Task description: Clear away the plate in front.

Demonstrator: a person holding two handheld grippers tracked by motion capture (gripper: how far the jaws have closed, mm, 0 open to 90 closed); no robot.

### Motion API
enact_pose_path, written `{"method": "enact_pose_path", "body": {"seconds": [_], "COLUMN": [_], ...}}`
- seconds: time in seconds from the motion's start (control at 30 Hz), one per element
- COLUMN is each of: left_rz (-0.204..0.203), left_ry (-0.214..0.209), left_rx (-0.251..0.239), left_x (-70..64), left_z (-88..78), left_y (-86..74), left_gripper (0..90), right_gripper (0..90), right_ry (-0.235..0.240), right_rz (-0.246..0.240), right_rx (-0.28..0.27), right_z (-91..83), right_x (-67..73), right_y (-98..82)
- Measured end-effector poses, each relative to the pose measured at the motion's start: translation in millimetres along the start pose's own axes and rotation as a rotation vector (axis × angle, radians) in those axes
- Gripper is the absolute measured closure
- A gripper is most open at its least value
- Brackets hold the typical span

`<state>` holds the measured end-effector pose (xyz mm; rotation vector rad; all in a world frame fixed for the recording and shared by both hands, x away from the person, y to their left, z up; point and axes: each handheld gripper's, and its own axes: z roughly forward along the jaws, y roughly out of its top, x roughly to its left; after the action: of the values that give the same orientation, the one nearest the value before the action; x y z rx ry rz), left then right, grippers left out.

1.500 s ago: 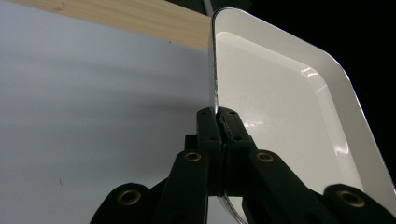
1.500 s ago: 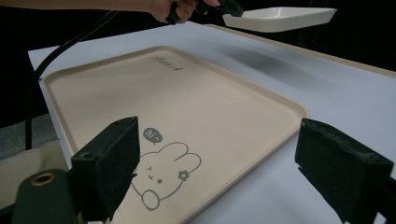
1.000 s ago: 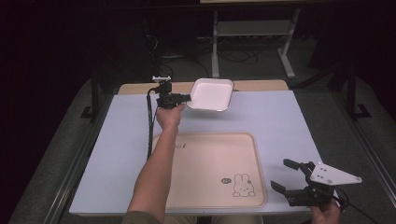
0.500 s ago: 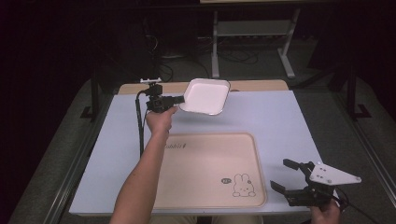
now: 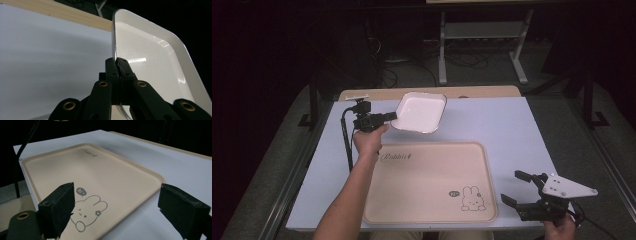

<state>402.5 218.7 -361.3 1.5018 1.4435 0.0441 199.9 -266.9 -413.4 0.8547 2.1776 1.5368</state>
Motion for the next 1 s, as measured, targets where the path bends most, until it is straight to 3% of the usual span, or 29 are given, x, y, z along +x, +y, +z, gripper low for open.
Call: {"method": "enact_pose_path", "body": {"seconds": [0.43,0.8,1.0], "left_rz": [-0.011,-0.028,-0.040], "left_ry": [0.015,0.016,0.025], "left_rx": [0.008,0.035,0.027], "left_x": [17.0,25.2,28.1], "left_z": [-23.7,-32.3,-38.3], "left_y": [-22.3,-52.3,-59.7], "left_gripper": [89.0,88.9,88.9], "right_gripper": [13.1,13.1,13.1], "right_ry": [0.002,0.007,0.008], "right_rz": [0.001,-0.004,0.000], "right_rx": [0.004,0.006,0.007], "right_z": [0.9,1.5,1.7], "right_x": [0.4,1.1,0.8], "right_y": [0.2,0.5,0.3]}}
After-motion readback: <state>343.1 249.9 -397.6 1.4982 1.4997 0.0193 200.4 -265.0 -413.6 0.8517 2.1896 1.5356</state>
